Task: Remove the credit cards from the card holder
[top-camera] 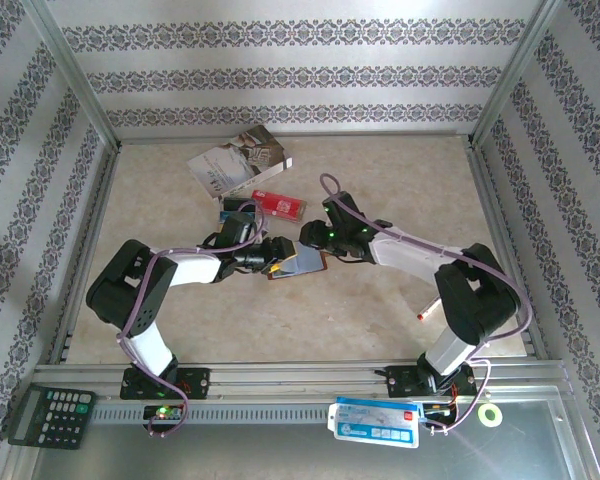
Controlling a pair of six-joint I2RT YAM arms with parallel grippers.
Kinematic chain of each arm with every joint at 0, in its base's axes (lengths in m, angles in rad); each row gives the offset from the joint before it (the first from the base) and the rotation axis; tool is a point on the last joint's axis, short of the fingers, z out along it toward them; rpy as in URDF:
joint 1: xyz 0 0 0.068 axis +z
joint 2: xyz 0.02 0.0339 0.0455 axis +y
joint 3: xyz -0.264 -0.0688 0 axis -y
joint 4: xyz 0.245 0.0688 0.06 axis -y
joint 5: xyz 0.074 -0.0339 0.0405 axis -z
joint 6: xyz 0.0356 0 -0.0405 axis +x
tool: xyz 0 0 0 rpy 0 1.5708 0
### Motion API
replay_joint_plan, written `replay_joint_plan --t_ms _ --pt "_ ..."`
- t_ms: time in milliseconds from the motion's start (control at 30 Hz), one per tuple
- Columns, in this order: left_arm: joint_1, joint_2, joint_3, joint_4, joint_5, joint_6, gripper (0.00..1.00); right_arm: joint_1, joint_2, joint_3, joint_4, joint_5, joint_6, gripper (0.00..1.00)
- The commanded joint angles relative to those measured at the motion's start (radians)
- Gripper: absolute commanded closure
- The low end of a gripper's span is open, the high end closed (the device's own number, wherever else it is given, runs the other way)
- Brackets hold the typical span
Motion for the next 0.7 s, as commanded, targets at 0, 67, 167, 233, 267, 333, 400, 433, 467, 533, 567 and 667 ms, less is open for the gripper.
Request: replay_joint_plan --t_ms 0,67,167,233,267,333,400,433,467,533,567,667 --pt "-0.028 0.019 0.051 0.064 0.005 0.01 0.46 -0.03 -0.085 -0.042 0.018 0.083 0.022 0.51" --pt "-0.037 0.031 0.075 0.057 0.002 0.016 0.46 -0.047 -0.122 -0.068 0.019 0.109 0.027 0.5" --pt "-0.05 0.052 0.113 0.036 -0.016 0.024 0.45 -0.069 -0.17 -0.104 0.018 0.14 0.034 0.49" --pt "-0.057 0.069 0.135 0.018 -0.03 0.029 0.45 -0.081 -0.191 -0.12 0.017 0.147 0.036 0.47" --pt "-0.058 0.08 0.144 0.012 -0.032 0.031 0.45 -0.087 -0.198 -0.126 0.016 0.147 0.038 0.47" --pt "-0.057 0.087 0.157 -0.005 -0.033 0.032 0.44 -0.091 -0.205 -0.13 0.012 0.144 0.036 0.45" --pt "-0.052 0.072 0.161 -0.032 -0.045 0.05 0.43 -0.091 -0.204 -0.125 0.003 0.133 0.028 0.44" --pt "-0.048 0.059 0.16 -0.047 -0.052 0.06 0.43 -0.09 -0.2 -0.123 0.002 0.125 0.025 0.44" --pt "-0.04 0.041 0.159 -0.066 -0.062 0.07 0.42 -0.09 -0.195 -0.119 -0.001 0.118 0.021 0.44" --pt "-0.019 0.004 0.149 -0.093 -0.071 0.093 0.39 -0.085 -0.179 -0.106 -0.005 0.1 0.01 0.44" --pt "-0.01 -0.011 0.144 -0.105 -0.075 0.103 0.39 -0.08 -0.172 -0.098 -0.004 0.093 0.004 0.45" --pt "0.024 -0.058 0.124 -0.149 -0.093 0.126 0.38 -0.053 -0.138 -0.061 -0.011 0.074 -0.021 0.46"
